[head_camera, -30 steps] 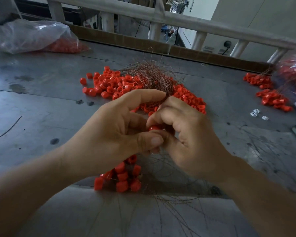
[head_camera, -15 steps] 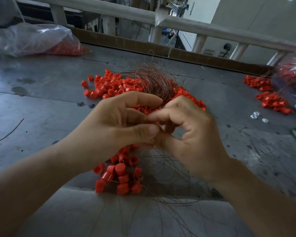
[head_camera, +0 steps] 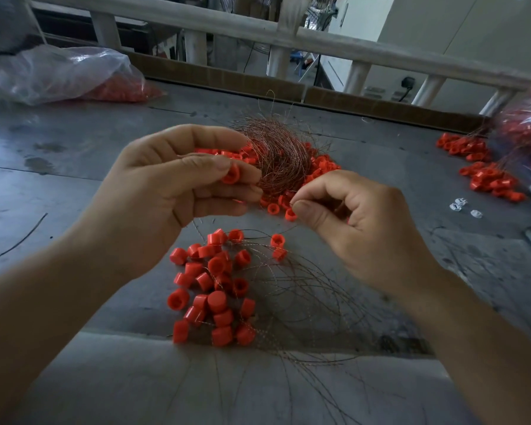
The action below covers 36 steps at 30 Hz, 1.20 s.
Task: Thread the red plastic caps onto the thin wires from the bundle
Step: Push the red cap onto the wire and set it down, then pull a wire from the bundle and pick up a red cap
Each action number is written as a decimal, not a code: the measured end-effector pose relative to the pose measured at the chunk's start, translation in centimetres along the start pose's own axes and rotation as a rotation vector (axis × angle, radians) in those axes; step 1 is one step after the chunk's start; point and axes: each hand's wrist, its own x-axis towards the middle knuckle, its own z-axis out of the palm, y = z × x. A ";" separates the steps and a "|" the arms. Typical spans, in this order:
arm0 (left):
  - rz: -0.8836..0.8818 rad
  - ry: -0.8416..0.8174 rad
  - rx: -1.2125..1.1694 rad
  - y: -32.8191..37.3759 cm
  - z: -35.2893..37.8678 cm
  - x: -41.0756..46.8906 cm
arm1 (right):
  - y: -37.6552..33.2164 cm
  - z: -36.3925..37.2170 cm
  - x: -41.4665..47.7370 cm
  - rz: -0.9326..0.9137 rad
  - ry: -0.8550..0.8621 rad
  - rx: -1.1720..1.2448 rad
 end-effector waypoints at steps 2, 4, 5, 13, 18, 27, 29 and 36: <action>0.010 0.000 0.031 0.1 -0.2 0.0 | 0.0 0.0 0.0 -0.001 -0.005 -0.009; 0.009 0.020 0.061 0.1 -0.3 0.0 | -0.2 0.0 -0.1 -0.006 -0.027 -0.011; 0.006 0.039 0.076 0.0 -0.3 0.1 | -0.2 0.1 -0.2 -0.012 -0.042 -0.014; -0.009 0.427 0.375 -0.6 -2.3 1.8 | 0.2 1.2 -0.4 0.054 -0.344 -0.157; 0.020 0.525 0.854 -2.1 -4.2 2.9 | 0.4 1.1 -0.5 0.099 -0.421 -0.195; -0.108 0.364 1.380 -4.4 -5.2 4.2 | 0.1 0.4 -0.2 0.121 -0.344 -0.113; -0.113 0.329 1.415 -4.9 -5.1 4.3 | 0.1 0.4 -0.1 0.110 -0.318 -0.100; 0.044 0.293 1.385 -4.8 -5.5 4.4 | 0.0 0.3 0.0 0.101 -0.283 -0.092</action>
